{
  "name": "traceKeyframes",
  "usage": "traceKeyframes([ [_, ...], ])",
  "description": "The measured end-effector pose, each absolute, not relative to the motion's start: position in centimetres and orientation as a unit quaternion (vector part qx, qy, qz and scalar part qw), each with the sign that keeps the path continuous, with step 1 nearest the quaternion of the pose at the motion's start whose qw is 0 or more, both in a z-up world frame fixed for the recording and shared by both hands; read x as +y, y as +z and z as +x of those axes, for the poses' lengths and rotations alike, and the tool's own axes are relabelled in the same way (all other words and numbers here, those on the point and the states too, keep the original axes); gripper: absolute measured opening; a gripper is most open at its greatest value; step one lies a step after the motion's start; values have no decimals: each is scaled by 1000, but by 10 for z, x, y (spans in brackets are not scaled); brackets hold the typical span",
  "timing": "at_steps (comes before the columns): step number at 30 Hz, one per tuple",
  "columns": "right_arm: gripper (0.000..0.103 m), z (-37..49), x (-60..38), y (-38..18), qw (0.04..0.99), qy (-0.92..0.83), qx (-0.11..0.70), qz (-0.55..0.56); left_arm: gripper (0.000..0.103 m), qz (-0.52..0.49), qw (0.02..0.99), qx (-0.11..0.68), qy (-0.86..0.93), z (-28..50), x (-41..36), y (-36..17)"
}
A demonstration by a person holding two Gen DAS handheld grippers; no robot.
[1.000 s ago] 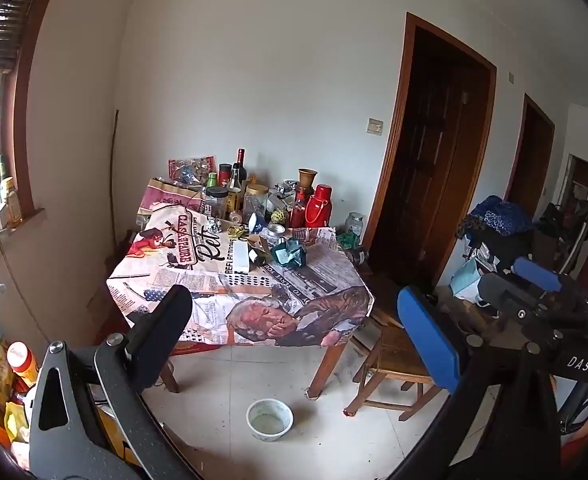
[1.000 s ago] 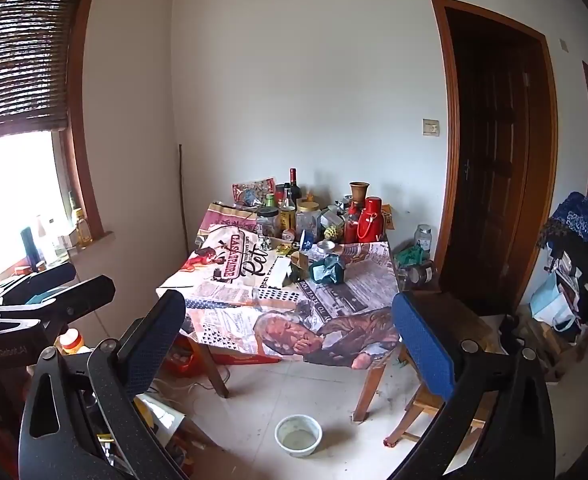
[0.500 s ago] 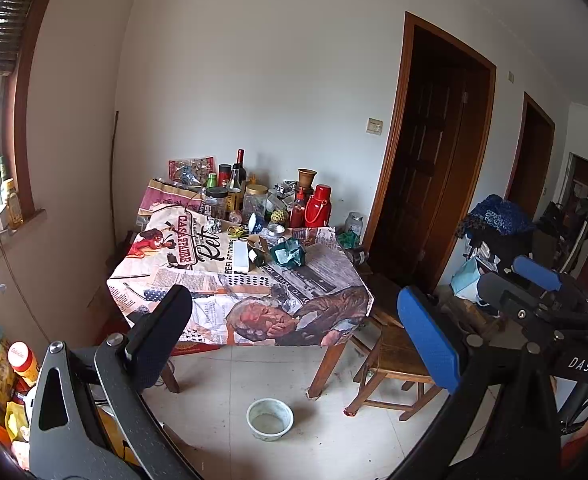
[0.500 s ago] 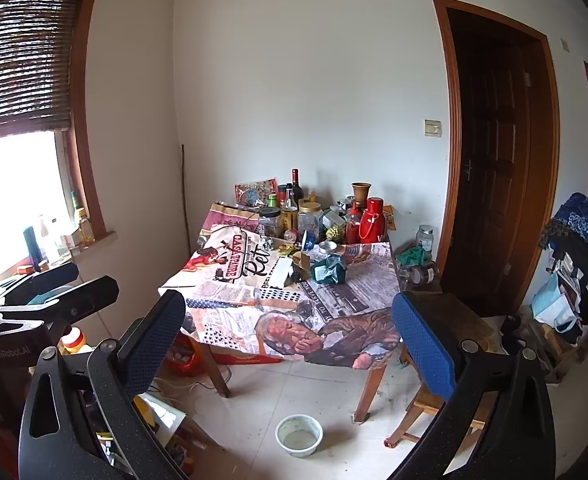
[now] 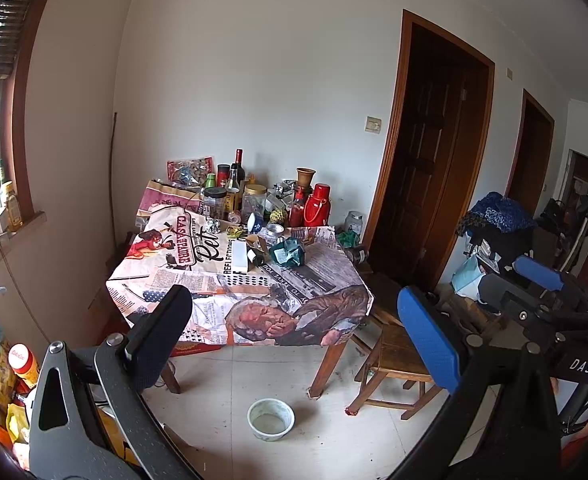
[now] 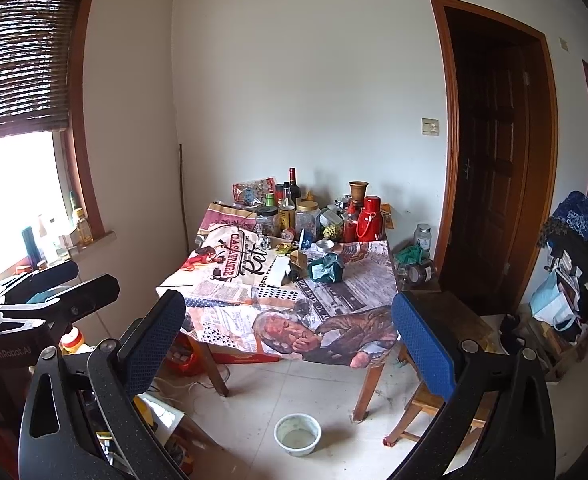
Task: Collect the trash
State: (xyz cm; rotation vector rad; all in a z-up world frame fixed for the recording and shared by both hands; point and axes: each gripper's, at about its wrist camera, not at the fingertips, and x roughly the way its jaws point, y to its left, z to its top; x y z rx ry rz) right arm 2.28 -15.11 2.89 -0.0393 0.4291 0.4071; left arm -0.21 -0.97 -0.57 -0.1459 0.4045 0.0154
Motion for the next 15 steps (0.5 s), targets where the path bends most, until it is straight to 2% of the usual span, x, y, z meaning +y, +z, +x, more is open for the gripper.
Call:
traceKeyframes([
  [15, 103, 22, -152, 28, 956, 200, 212, -20, 103, -68, 978, 199, 10, -3, -10, -6],
])
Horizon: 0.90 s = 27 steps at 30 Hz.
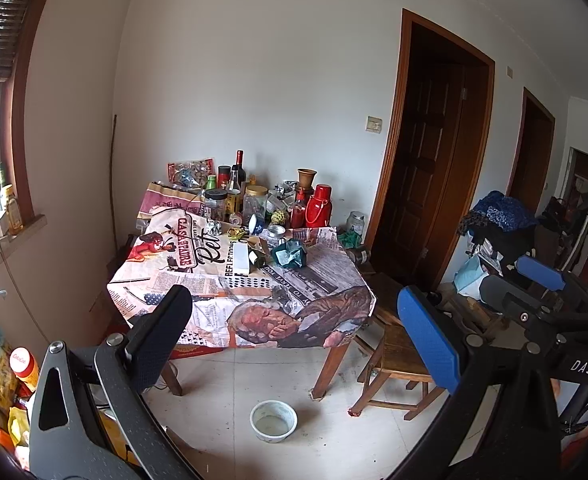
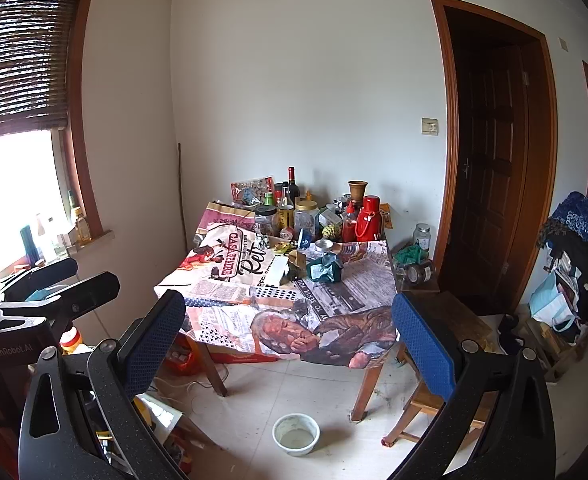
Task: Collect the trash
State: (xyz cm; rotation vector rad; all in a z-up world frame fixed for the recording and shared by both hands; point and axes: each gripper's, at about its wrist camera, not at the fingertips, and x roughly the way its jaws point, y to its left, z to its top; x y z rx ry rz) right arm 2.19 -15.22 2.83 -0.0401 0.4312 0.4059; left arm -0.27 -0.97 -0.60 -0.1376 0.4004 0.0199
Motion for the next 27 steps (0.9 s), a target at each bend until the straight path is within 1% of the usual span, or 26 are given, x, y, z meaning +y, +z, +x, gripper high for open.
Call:
traceKeyframes([
  [16, 103, 27, -150, 26, 955, 204, 214, -20, 103, -59, 978, 198, 15, -1, -12, -7],
  [27, 103, 35, -149, 24, 954, 208, 213, -21, 103, -58, 978, 200, 27, 15, -25, -7],
])
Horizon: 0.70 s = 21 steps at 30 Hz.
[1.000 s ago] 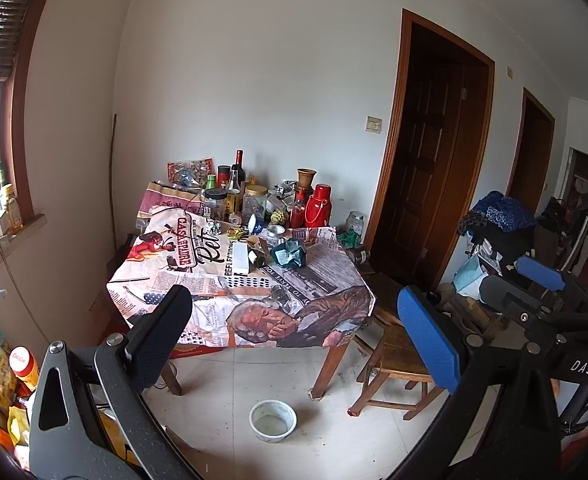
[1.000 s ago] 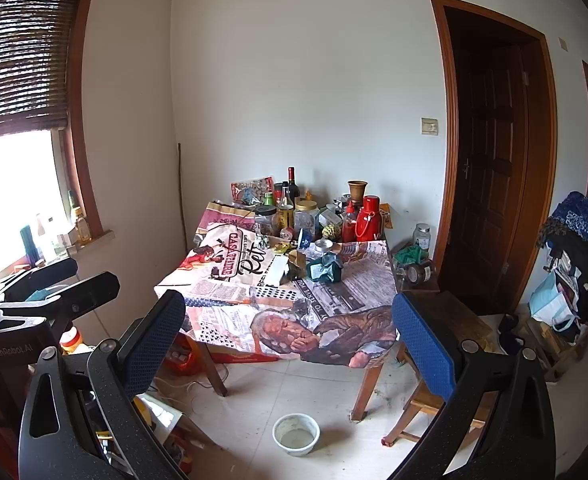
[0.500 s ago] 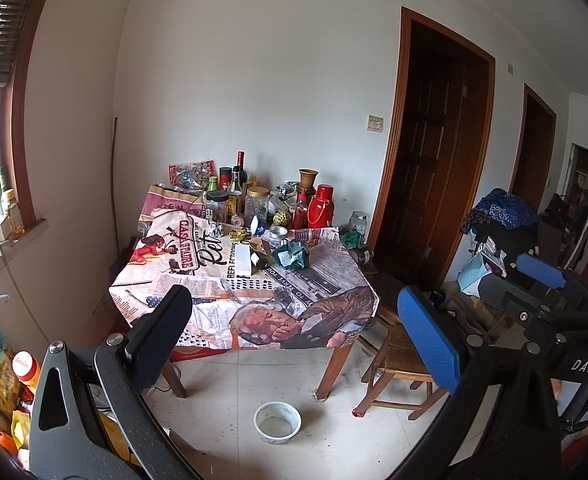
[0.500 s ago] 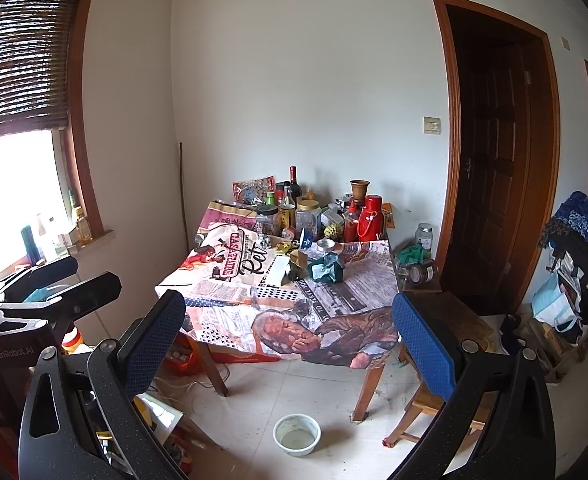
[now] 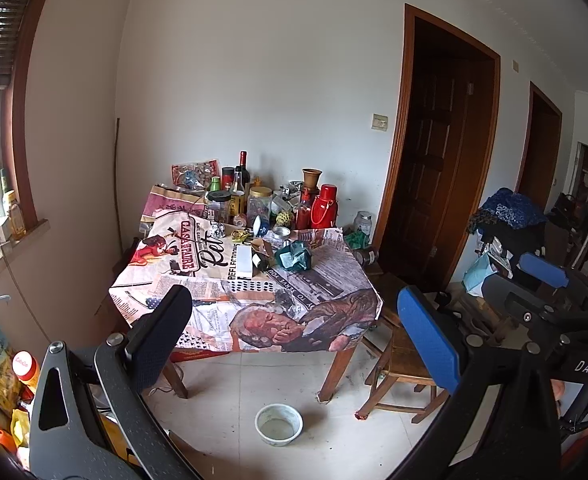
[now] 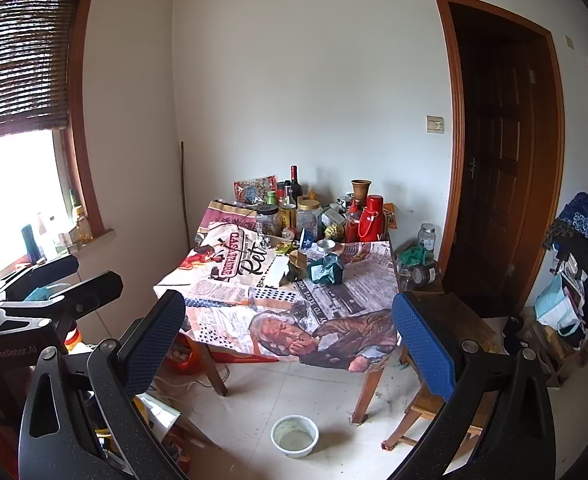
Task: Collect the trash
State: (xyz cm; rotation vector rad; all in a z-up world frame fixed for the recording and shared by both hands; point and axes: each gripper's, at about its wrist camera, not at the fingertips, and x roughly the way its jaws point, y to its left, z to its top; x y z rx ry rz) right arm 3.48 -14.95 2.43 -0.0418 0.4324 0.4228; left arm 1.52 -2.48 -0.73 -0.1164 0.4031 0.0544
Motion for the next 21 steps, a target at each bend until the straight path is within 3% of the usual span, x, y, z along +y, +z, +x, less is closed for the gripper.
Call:
traceKeyframes([
  [21, 103, 120, -177, 9, 949, 206, 236, -22, 103, -79, 971, 216, 70, 107, -48, -5],
])
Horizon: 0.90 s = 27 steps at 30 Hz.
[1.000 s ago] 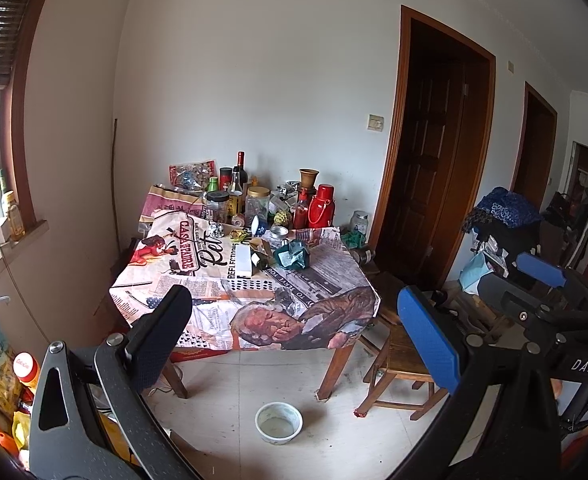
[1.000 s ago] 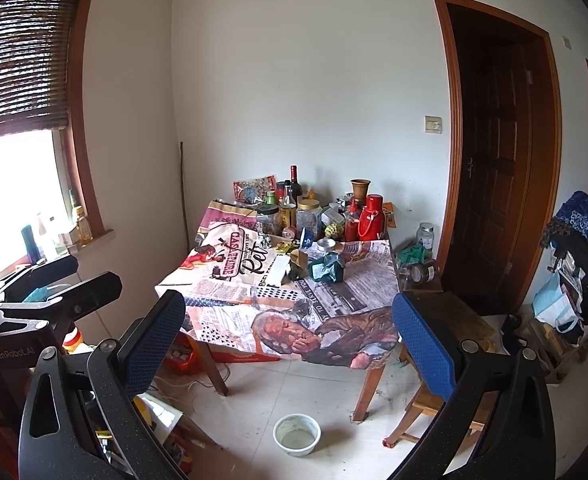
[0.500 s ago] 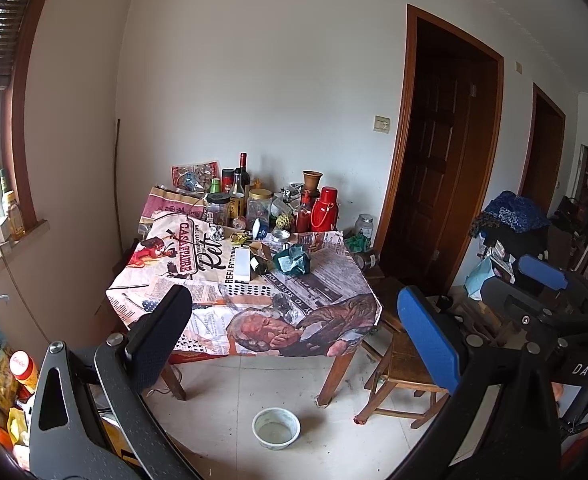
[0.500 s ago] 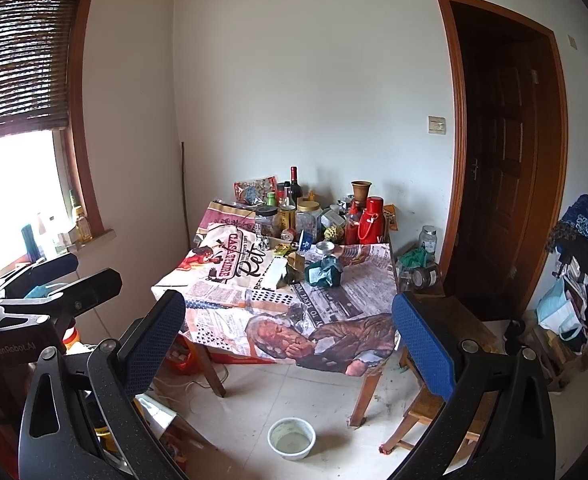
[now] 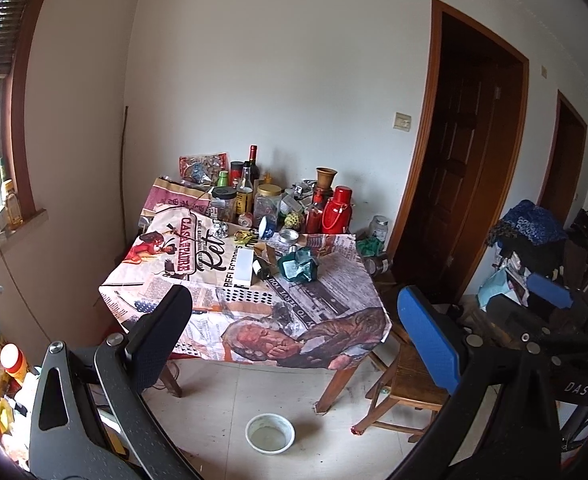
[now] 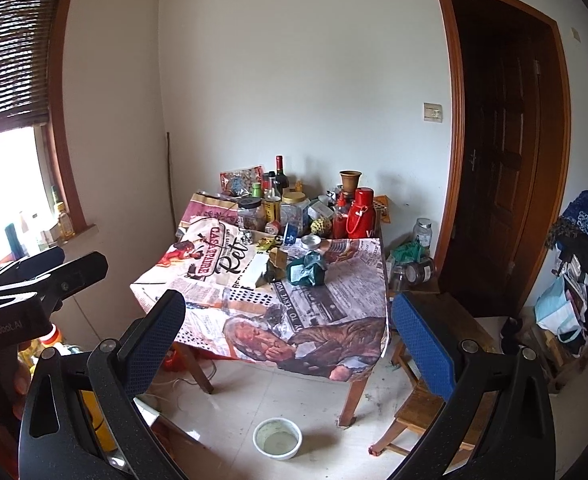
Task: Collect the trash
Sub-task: 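Move the left tool to the white card while the right tool reaches the green bag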
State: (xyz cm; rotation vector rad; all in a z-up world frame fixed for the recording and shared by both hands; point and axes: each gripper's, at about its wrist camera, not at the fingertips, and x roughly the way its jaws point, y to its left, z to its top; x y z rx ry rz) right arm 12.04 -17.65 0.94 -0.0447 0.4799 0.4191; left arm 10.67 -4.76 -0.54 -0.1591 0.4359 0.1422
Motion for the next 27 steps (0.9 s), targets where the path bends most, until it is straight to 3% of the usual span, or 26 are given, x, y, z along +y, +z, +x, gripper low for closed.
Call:
traceKeyframes([
  [19, 103, 302, -90, -26, 944, 112, 309, -2, 103, -71, 957, 276, 60, 341, 90, -46],
  [27, 103, 376, -71, -66, 917, 79, 387, 56, 103, -49, 948, 314, 30, 428, 124, -80],
])
